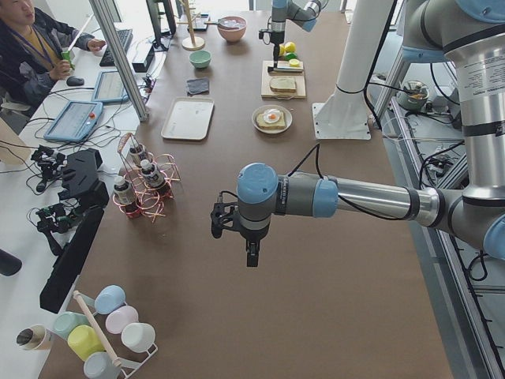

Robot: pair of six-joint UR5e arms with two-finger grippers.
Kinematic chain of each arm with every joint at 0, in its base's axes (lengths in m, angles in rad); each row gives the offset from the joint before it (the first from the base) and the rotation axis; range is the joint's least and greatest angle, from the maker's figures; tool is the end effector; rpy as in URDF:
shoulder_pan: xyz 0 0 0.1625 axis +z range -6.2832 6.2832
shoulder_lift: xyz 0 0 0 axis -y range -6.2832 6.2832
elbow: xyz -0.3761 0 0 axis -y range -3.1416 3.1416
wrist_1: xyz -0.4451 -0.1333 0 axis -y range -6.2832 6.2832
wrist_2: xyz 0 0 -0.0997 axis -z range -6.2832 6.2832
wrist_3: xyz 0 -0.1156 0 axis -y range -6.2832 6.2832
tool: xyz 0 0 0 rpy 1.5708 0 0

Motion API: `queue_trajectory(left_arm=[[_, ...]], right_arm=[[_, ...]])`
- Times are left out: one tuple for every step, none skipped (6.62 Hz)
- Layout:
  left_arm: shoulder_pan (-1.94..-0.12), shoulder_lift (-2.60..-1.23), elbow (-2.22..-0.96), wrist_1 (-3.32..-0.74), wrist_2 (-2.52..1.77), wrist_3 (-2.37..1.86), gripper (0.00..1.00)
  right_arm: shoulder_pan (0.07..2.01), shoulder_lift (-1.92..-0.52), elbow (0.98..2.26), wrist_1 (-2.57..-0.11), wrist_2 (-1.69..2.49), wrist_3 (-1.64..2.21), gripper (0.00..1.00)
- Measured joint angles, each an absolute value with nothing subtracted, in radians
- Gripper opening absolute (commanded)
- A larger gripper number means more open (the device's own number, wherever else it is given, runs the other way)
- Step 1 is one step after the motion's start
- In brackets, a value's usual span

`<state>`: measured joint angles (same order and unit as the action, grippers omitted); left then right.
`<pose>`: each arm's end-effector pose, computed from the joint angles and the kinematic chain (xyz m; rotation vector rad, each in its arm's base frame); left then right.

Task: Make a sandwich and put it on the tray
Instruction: 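Move the right gripper over the plain bread slice on the cutting board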

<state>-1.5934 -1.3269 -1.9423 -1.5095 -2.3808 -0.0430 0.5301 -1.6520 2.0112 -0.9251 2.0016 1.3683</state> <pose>-0.0599 -0.4542 0.5437 0.0544 0.8103 -0.0351 -0.4128 -0.3405 0.3531 -0.0134 -1.0622 0.0798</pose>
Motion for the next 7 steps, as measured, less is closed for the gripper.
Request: queue_trajectory(left_arm=[[-1.593,-1.327,-1.943,-1.509,-2.381,-0.043,0.98],[-1.593,-1.327,-1.942,-1.509,-2.381,-0.043,0.98],[-1.592,-1.328,-1.942,-1.509,-2.381,-0.044,0.98],[-1.592,-1.328,-1.944,-1.509,-2.381,-0.044,0.98],[-1.592,-1.328,-1.944,-1.510,-2.382,-0.044,0.98],[-1.592,-1.328,-1.945,-1.510,-2.382,-0.044,0.98],[-1.592,-1.327,-1.946,-1.510,-2.382,-0.045,0.98]], right_arm=[[0.487,-1.605,1.986,-0.925,1.967,1.403,0.83],[0.468,-1.586,1.975,-0.925,1.955,1.417,0.83],[0.460,-1.583,1.969,-0.926,1.954,1.421,0.81],[0.458,-1.590,1.969,-0.927,1.960,1.422,0.81],[0.462,-1.602,1.972,-0.927,1.975,1.422,0.80],[0.467,-1.615,1.975,-0.927,1.992,1.420,0.79],[0.465,-1.627,1.974,-0.927,1.997,1.417,0.79]])
